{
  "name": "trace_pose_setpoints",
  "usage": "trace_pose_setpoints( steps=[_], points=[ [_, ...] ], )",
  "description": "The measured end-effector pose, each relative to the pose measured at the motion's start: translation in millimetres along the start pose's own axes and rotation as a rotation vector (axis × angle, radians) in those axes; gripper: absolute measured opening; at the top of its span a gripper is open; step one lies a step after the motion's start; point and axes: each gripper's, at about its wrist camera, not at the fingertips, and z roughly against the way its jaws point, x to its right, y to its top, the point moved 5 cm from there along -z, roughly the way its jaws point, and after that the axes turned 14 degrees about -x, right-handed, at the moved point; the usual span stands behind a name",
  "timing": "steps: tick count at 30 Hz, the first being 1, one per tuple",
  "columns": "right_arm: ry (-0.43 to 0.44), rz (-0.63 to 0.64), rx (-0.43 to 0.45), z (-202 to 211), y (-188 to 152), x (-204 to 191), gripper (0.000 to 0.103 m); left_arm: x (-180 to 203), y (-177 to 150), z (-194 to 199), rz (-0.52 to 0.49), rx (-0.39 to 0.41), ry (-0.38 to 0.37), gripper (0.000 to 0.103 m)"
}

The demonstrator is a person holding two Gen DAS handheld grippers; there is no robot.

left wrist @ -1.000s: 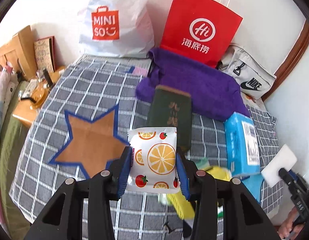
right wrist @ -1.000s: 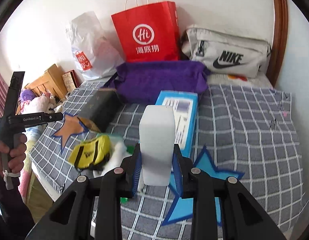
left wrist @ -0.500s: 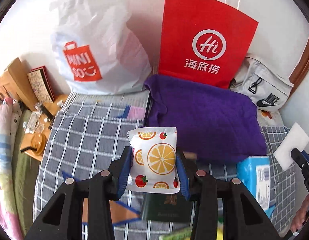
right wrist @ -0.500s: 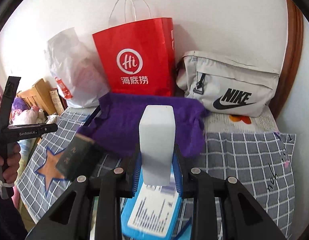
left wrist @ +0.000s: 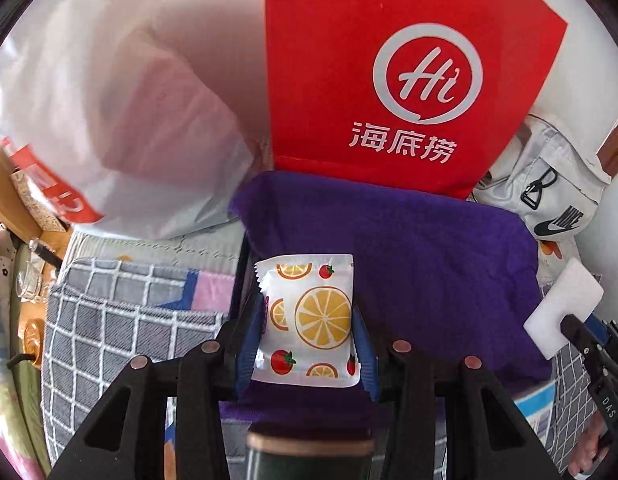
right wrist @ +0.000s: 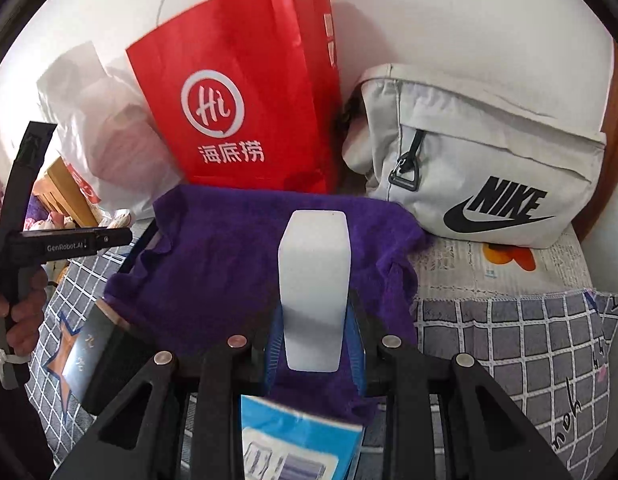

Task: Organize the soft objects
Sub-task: 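Carry the snack packet with the left tool while the right tool carries the sponge block toward the purple towel, then open the left tool over the purple towel while the right tool releases the sponge block there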

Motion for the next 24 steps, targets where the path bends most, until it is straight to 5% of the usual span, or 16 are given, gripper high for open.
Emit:
trace_pose_setpoints(
  steps=[19, 24],
  points=[
    [-0.004, 0.019, -0.095, -65, 26, 19, 0.03, 20, 54, -68, -0.011, -0.106, -0.081, 0.043],
    [0.004, 0.033, -0.109, -67, 25, 18, 0.037, 22, 54, -71, -0.009, -0.12, -0.072, 0.069]
  ],
)
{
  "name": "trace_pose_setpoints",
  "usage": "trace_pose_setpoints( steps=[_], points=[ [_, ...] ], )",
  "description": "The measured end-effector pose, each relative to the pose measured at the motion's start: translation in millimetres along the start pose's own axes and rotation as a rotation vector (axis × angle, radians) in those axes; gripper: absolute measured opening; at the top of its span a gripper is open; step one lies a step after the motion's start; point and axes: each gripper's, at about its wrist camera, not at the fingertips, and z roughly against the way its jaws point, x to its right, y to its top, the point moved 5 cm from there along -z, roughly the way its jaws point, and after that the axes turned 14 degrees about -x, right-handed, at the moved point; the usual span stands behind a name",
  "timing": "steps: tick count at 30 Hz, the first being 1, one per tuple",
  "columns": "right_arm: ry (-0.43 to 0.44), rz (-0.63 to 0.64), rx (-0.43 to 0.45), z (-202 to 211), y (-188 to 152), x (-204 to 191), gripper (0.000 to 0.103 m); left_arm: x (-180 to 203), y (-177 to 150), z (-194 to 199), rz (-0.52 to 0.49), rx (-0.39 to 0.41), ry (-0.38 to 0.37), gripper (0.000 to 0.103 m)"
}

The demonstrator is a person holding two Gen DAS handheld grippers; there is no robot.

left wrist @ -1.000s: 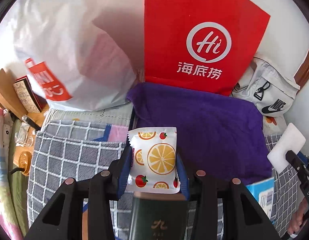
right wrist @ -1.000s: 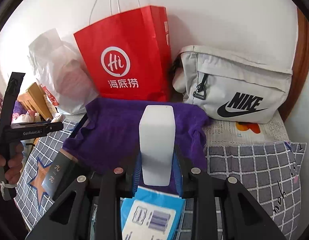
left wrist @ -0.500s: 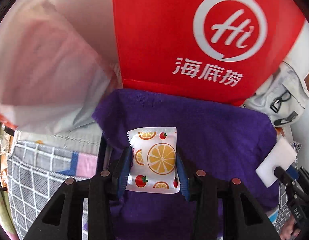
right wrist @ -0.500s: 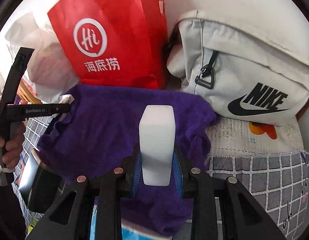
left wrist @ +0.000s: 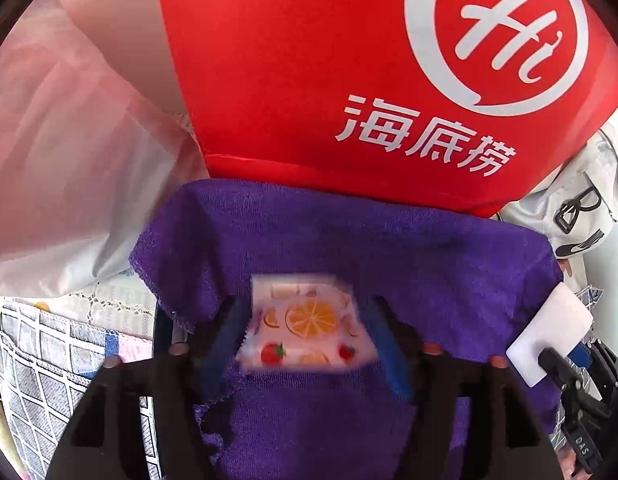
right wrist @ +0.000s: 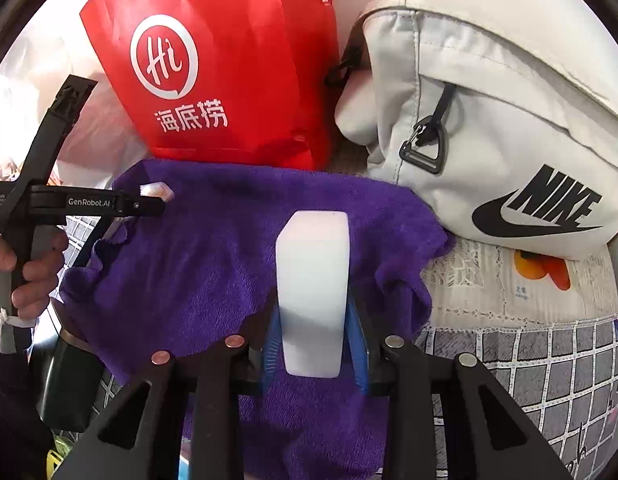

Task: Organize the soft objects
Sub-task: 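Open the left tool over the purple towel while the right tool releases the sponge block there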

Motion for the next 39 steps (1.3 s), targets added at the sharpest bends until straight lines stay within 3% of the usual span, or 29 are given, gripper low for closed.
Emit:
trace_pose_setpoints(
  steps=[1, 5, 9, 13, 18, 27, 34, 39],
  points=[
    [0.003, -0.002, -0.005, -1, -1, 0, 0.044, 1, 0, 0, 0.007, 0.003, 0.004, 0.072],
    [0.003, -0.005, -0.013, 1, -2, 0, 0.047, 3, -4, 4, 0.007, -0.004, 0.02, 0.073],
    [-0.02, -0.002, 0.02, 18, -8, 0, 0.062, -1, -15, 23, 0.012, 0.016, 0.053, 0.073],
    [-0.029, -0.011, 0.041, 39, -17, 0, 0.062, 0, -38, 44, 0.021, 0.046, 0.085, 0.073],
    [-0.04, -0.025, 0.075, 70, -38, -9, 0.062, 2, -78, 77, 0.017, 0.099, 0.067, 0.073],
    [-0.085, -0.072, 0.146, 114, -96, -34, 0.065, -4, -151, 122, -0.019, 0.145, 0.081, 0.073],
    [-0.079, -0.002, 0.109, 124, -151, -74, 0.065, -14, -214, 125, -0.018, 0.15, 0.055, 0.073],
    [-0.002, 0.004, 0.086, 126, -187, -101, 0.065, -26, -268, 117, 0.004, 0.142, 0.072, 0.073]
  ],
)
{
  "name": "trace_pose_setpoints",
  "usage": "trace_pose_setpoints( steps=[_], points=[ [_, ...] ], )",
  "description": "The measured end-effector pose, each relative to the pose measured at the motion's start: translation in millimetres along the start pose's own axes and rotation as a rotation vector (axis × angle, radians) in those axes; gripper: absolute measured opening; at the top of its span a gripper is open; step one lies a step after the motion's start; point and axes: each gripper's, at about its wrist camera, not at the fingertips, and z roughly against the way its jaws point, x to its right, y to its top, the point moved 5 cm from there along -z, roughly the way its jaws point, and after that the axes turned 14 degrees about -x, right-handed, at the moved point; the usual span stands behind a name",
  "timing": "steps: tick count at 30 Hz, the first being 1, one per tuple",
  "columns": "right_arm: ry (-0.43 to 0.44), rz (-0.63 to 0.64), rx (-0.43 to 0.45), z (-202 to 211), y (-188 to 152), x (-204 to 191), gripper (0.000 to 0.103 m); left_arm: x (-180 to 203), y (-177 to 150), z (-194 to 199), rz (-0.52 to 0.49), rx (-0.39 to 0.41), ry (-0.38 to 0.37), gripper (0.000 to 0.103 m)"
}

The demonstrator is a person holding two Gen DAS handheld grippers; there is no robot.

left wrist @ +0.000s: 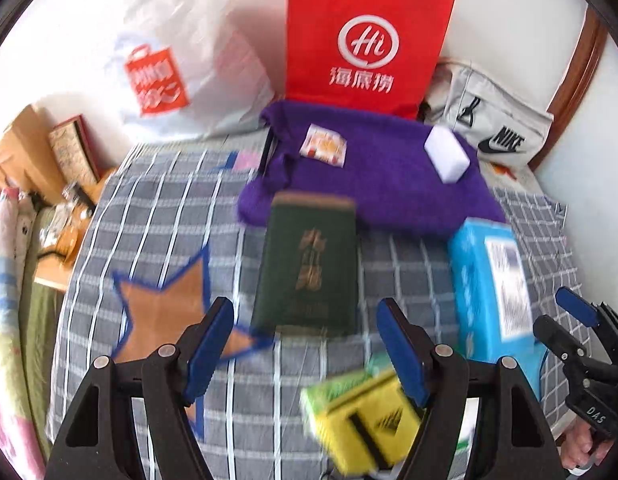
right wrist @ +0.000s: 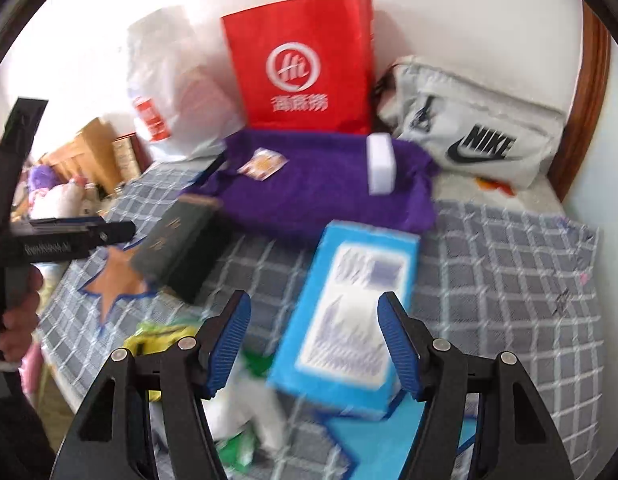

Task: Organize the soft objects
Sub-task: 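Open the left tool over the purple towel while the right tool releases the sponge block there, then grasp the yellow adidas pouch with the left tool while the right tool grasps the white knotted cloth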

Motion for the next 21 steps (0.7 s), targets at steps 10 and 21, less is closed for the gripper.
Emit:
trace_pose_setpoints(
  steps=[10, 21],
  points=[
    [0.041, 0.078, -0.061, -21, -59, -46, 0.056, -30, -65, -18, 0.079, -0.028, -0.055, 0.073],
    [0.05, 0.108, -0.116, -51, -79, -58, 0.032, -1, -83, -32, 0.0, -0.048, -0.165, 0.072]
  ],
)
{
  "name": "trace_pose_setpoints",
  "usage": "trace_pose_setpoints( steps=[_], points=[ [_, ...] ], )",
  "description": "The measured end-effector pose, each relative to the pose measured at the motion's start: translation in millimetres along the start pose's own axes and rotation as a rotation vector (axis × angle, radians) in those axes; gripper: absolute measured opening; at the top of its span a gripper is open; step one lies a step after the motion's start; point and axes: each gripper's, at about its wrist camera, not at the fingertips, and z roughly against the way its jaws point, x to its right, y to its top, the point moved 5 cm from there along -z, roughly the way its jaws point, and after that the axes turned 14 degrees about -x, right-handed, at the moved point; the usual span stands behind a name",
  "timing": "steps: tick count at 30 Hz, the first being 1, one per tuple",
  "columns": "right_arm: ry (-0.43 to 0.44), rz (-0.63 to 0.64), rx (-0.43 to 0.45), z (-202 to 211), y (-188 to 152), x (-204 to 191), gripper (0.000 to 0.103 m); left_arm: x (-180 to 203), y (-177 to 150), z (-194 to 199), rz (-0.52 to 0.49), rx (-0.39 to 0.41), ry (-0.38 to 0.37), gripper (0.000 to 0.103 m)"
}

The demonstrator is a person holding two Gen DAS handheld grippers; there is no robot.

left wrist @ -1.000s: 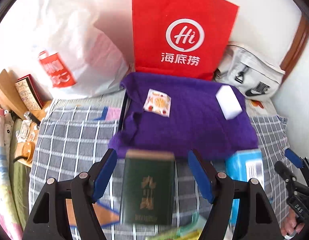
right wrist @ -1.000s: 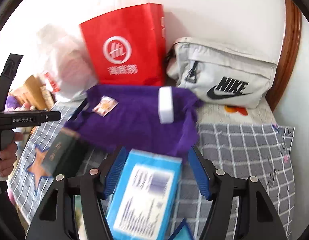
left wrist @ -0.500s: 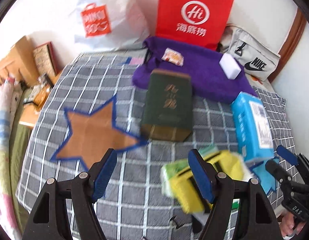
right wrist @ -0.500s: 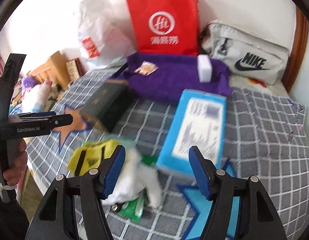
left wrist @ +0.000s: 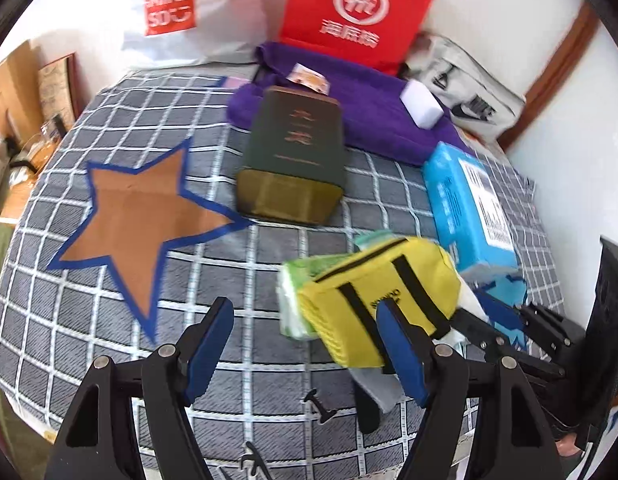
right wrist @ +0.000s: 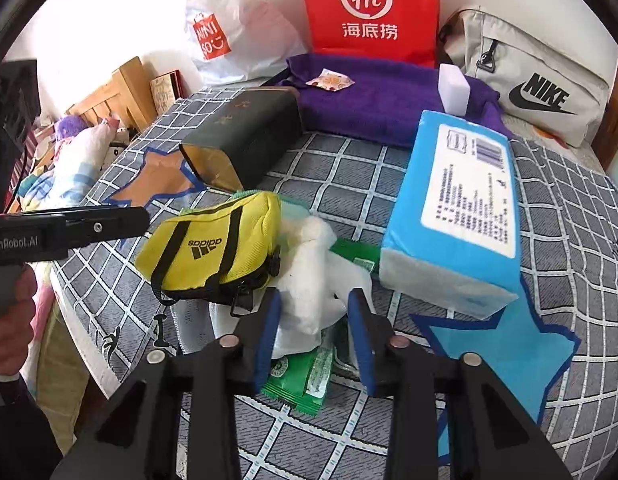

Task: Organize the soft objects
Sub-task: 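Grasp the yellow adidas pouch with the left tool while the right tool grasps the white knotted cloth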

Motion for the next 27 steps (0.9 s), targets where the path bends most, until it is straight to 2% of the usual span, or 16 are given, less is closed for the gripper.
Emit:
trace_pose_setpoints(
  steps=[1, 3, 5, 9, 10, 13, 17, 23, 27],
  points=[
    [-0.004, 0.001, 0.004, -1, 0, 0, 0.028, 5, -1, -5, -0.014, -0.011, -0.002, 0.072],
    [-0.004, 0.003, 0.016, 0, -1, -1, 0.023, 11, -2, -12, -0.024, -0.022, -0.015, 0.064],
    [0.007, -0.011, 0.036, 3, -2, 2, 0.017, 15, -4, -21, -0.023, -0.053, -0.026, 0.038],
    [0.023, -0.021, 0.061, 10, -5, 6, 0.009, 15, -5, -24, -0.016, -0.05, -0.035, 0.032],
    [0.029, -0.023, 0.069, 12, -5, 7, 0.008, 14, -5, -21, -0.013, -0.043, -0.036, 0.021],
    [0.042, -0.035, 0.097, 22, -7, 11, 0.006, 9, -4, -10, -0.011, -0.028, -0.068, 0.016],
    [0.053, -0.05, 0.146, 41, -9, 17, 0.006, 4, -4, 3, -0.017, -0.001, -0.042, 0.015],
    [0.02, -0.076, 0.181, 65, -19, 33, 0.005, -11, -6, 25, 0.007, 0.033, -0.031, 0.015],
    [-0.014, -0.095, 0.172, 70, -32, 48, 0.005, -27, -8, 37, 0.04, 0.051, -0.035, 0.013]
  ],
)
